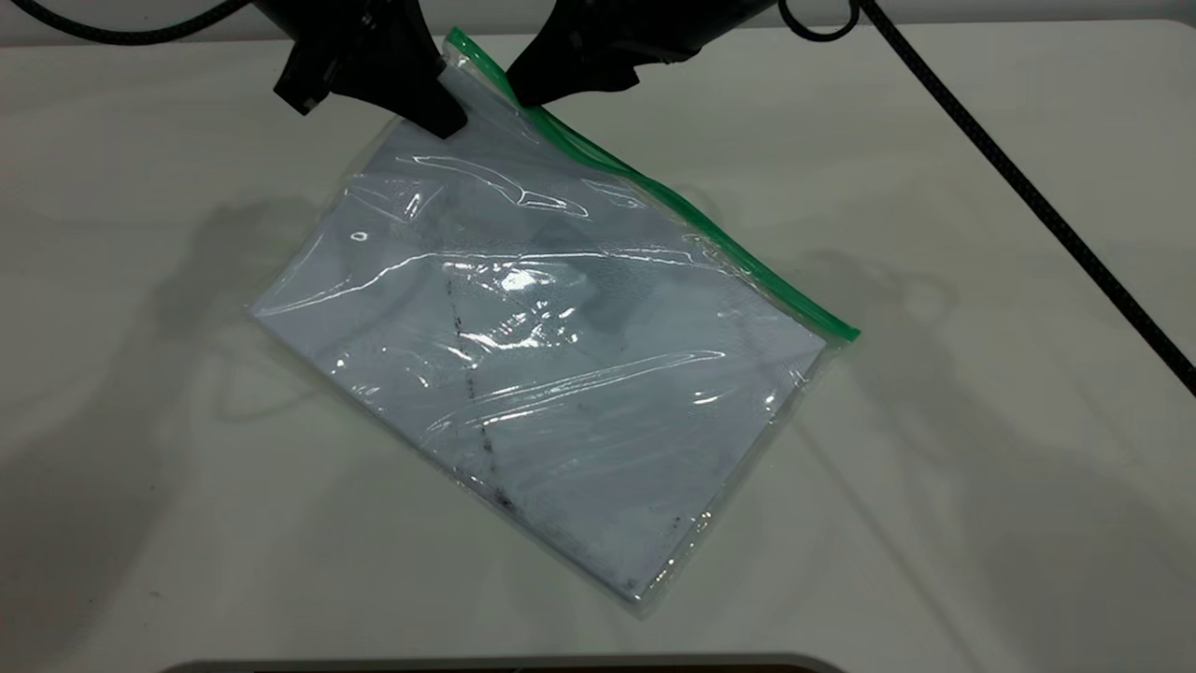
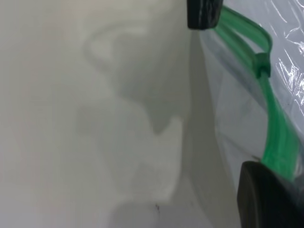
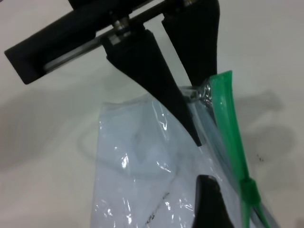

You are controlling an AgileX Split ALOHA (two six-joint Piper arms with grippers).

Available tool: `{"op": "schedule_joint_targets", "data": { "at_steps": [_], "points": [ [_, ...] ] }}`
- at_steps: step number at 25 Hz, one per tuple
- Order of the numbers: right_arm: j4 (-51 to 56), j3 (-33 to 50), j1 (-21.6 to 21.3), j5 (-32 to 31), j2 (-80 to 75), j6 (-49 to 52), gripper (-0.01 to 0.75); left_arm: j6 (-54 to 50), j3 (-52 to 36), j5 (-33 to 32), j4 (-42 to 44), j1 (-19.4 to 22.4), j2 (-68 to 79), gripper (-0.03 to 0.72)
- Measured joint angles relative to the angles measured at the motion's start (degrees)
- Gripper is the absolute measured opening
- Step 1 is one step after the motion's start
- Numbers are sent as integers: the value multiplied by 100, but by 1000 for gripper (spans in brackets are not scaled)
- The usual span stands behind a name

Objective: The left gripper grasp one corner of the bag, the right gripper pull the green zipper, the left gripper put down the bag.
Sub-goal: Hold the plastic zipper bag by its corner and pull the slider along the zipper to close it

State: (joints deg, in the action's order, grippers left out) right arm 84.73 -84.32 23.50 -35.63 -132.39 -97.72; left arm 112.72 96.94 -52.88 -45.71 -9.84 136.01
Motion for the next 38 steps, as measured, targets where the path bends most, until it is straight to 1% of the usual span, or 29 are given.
{"op": "schedule_joint_targets", "data": {
  "at_steps": [4,14,17,19,20,26,29,31,36,38],
  "points": [
    [219,3,0,48,0,-264,520,164,0,6,-31,0,0,53],
    [374,-4,0,107,-174,-445,520,507,0,-6,-468,0,0,53],
    [444,-9,0,128,-179,-482,501,515,0,-11,-474,0,0,53],
    [464,-9,0,128,-179,-523,462,515,0,-11,-474,0,0,53],
    [469,-9,0,128,-179,-548,431,515,0,-11,-474,0,0,53],
    [469,-9,0,-154,-179,-601,200,515,0,-6,-478,0,0,53],
    [469,-9,0,-177,-179,-656,98,518,0,-6,-478,0,0,53],
    [457,-9,-5,-171,-179,-751,45,518,0,-6,-478,0,0,53],
    [209,-36,-5,-96,-179,-873,35,553,0,20,-478,0,5,53],
    [114,-46,0,44,-179,-880,35,571,0,80,-500,0,5,53]
  ]
}}
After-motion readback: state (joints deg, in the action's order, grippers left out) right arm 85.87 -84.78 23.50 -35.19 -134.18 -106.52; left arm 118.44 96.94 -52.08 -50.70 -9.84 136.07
